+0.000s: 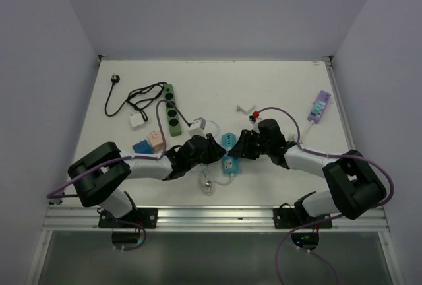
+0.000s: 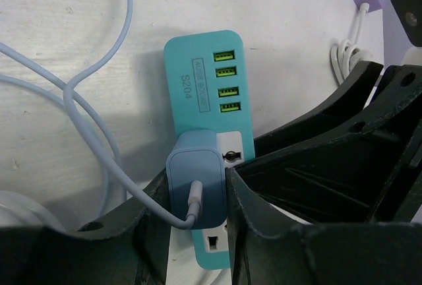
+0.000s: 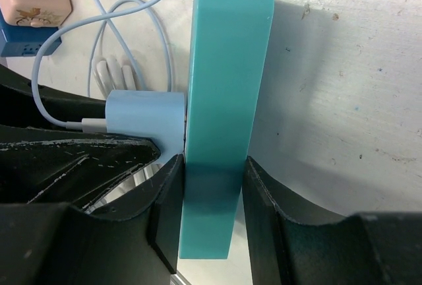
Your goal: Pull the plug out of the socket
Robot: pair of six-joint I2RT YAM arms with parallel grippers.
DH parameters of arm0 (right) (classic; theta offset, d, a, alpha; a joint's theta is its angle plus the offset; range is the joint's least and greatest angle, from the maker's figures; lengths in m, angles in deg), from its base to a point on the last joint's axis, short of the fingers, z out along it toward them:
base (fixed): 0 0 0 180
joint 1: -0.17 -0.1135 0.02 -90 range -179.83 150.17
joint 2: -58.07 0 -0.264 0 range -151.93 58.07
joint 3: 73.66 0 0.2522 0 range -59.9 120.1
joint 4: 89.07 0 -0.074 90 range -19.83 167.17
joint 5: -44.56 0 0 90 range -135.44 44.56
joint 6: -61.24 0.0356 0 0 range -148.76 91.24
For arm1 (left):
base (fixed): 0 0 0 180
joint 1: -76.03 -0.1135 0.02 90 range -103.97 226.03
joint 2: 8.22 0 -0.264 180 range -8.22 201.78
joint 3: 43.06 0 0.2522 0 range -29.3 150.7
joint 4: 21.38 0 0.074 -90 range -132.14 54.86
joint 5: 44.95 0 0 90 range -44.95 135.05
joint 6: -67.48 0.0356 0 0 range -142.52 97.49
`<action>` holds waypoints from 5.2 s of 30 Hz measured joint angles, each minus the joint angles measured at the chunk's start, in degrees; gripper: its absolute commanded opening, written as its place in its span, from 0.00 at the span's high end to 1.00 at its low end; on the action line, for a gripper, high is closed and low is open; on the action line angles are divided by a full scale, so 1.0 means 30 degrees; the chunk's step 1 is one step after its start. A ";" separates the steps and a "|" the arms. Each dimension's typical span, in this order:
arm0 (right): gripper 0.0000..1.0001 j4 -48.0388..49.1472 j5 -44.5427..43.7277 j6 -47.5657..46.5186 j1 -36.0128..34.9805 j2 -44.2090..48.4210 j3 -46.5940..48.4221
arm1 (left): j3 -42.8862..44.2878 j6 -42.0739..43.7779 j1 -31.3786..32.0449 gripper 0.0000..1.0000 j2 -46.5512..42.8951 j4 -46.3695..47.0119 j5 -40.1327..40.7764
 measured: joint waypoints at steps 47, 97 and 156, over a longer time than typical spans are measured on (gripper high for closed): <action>1.00 -0.3075 -0.5282 -0.0255 0.0787 0.2572 -0.0051 | 2.3176 1.2167 -0.7847 1.00 0.1421 -1.2189 -0.0146; 1.00 0.0765 0.0364 -0.0466 0.0699 0.0175 -0.0597 | 1.6648 0.9683 -0.7715 0.00 0.6900 -1.1256 -0.6302; 0.13 -0.4095 -0.5304 0.1479 -0.6171 -1.3216 1.7427 | 0.2936 1.3952 -1.0608 0.02 -1.3959 -1.2823 1.0812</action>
